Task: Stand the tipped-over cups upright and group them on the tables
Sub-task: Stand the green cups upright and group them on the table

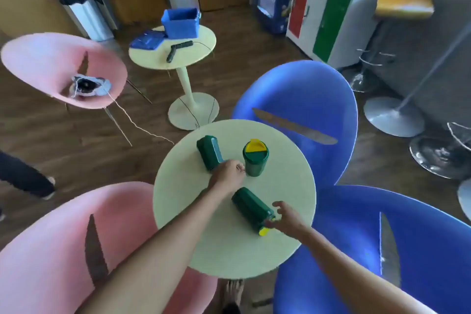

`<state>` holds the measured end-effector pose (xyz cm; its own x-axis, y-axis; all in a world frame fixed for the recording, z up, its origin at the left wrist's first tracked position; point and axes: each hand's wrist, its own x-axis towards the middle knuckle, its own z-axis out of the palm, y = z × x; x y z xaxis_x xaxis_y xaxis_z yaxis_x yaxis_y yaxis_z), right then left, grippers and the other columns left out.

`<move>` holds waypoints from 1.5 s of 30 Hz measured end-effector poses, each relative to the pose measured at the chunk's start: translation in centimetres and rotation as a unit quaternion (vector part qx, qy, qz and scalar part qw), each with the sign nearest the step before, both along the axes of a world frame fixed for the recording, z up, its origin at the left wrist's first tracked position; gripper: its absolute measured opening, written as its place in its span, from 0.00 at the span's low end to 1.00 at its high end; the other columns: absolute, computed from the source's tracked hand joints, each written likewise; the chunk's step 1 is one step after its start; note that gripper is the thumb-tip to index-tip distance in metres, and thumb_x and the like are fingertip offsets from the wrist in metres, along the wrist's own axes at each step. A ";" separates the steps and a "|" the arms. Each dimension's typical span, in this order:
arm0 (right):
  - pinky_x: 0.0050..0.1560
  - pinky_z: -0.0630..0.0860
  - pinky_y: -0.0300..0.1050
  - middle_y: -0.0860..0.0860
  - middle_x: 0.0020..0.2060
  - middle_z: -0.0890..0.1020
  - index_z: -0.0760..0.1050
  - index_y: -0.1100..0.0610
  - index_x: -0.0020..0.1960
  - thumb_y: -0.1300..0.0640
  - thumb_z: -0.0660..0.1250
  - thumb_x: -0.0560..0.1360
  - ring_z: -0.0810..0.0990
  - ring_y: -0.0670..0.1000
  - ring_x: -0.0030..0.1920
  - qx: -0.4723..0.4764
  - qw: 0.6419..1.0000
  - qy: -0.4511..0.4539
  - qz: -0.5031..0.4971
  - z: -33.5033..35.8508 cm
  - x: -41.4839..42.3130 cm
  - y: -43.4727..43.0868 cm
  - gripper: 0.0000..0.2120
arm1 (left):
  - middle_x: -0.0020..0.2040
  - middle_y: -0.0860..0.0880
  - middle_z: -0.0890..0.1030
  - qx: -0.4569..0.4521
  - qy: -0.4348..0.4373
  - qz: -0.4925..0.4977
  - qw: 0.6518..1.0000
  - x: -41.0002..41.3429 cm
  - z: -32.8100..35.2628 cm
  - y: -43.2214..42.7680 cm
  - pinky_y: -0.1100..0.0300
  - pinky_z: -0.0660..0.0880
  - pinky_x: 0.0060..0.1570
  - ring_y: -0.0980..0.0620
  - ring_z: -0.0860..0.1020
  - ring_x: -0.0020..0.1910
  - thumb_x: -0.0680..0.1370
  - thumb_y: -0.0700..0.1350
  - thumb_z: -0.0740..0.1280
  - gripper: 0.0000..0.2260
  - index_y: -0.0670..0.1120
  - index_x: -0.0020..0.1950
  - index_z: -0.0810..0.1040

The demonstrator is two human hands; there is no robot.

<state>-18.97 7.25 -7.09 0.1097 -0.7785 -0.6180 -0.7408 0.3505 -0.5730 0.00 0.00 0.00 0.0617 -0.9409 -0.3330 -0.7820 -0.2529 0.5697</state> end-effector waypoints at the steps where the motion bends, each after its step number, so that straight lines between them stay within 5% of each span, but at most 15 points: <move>1: 0.59 0.69 0.42 0.58 0.67 0.71 0.61 0.55 0.74 0.47 0.76 0.68 0.72 0.56 0.66 0.014 1.000 0.000 -0.009 -1.1 0.6 0.1 0.41 | 0.55 0.46 0.83 0.001 0.001 -0.012 1.000 0.4 -0.6 -1.6 0.53 0.78 0.54 0.43 0.80 0.54 0.76 0.42 0.64 0.11 0.46 0.55 0.82; 7: 0.68 0.64 0.45 0.56 0.69 0.64 0.51 0.52 0.77 0.50 0.81 0.60 0.66 0.56 0.70 0.037 0.989 -0.042 -0.134 -5.6 2.8 1.8 0.56 | 0.63 0.42 0.76 -0.038 0.002 -0.113 0.993 1.0 -4.0 -9.3 0.53 0.70 0.62 0.40 0.74 0.63 0.75 0.41 0.67 0.19 0.46 0.66 0.75; 15: 0.58 0.68 0.36 0.51 0.60 0.69 0.60 0.54 0.71 0.55 0.78 0.58 0.72 0.51 0.61 -0.008 0.975 -0.056 -0.217 -5.2 4.1 1.2 0.46 | 0.75 0.45 0.69 0.038 0.084 -0.204 0.975 -0.1 -5.8 -13.5 0.59 0.61 0.72 0.48 0.67 0.74 0.73 0.39 0.70 0.30 0.47 0.75 0.69; 24: 0.55 0.72 0.37 0.48 0.62 0.65 0.59 0.48 0.74 0.51 0.75 0.62 0.70 0.47 0.59 -0.118 0.955 -0.030 -0.269 -0.7 7.6 -2.9 0.44 | 0.58 0.44 0.80 0.014 0.102 -0.151 0.983 0.1 -6.7 -13.9 0.56 0.73 0.55 0.43 0.77 0.55 0.69 0.40 0.73 0.24 0.49 0.65 0.77; 29: 0.58 0.73 0.46 0.49 0.60 0.65 0.61 0.51 0.70 0.47 0.75 0.60 0.68 0.53 0.60 -0.147 0.959 0.052 -0.239 0.0 9.2 -5.6 0.42 | 0.59 0.44 0.80 0.009 0.103 -0.150 0.983 0.2 -7.2 -13.9 0.56 0.74 0.54 0.44 0.77 0.54 0.69 0.42 0.74 0.23 0.49 0.64 0.77; 45: 0.57 0.70 0.44 0.52 0.60 0.66 0.61 0.54 0.70 0.45 0.77 0.60 0.67 0.54 0.60 -0.184 0.948 0.072 -0.248 -1.0 10.0 -6.2 0.44 | 0.62 0.45 0.79 0.012 0.121 -0.159 0.980 0.5 -8.2 -14.3 0.55 0.74 0.58 0.44 0.76 0.59 0.70 0.43 0.75 0.25 0.48 0.66 0.76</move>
